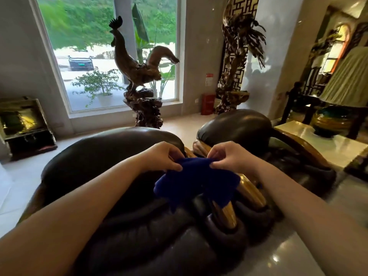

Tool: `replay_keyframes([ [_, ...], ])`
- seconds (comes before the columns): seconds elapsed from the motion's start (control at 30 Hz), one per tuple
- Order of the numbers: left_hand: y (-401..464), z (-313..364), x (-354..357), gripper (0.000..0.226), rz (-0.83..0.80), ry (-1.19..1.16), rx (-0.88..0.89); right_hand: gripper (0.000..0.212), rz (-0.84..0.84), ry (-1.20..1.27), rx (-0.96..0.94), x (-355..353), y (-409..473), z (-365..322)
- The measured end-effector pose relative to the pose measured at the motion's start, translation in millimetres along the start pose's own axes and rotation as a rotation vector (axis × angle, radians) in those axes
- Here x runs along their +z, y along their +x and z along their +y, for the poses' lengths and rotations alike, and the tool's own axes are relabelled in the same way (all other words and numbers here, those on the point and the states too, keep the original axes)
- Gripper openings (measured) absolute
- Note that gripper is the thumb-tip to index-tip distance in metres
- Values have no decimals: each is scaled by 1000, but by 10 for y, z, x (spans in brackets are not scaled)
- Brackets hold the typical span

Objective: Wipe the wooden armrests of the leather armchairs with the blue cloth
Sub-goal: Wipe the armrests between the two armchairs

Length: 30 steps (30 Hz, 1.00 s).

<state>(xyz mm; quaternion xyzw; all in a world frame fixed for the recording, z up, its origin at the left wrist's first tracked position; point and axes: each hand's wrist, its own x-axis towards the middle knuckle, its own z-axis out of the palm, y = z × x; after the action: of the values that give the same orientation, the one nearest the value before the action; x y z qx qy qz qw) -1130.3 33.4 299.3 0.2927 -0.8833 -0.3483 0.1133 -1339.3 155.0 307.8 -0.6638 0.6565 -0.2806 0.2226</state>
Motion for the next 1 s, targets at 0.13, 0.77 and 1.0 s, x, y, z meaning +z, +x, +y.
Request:
replay_keyframes([
  [0.13,427,170,182,23,28,39,-26,13,-16,-34,-29,-296,150,404],
  [0.77,3342,276,538,28,128,93,-136,14,-96,-82,-136,-1772,1945,2503],
  [1.0,3986,86,1061,29,217,57,-293,19,-186,-31,-192,-1783,2544,3515],
])
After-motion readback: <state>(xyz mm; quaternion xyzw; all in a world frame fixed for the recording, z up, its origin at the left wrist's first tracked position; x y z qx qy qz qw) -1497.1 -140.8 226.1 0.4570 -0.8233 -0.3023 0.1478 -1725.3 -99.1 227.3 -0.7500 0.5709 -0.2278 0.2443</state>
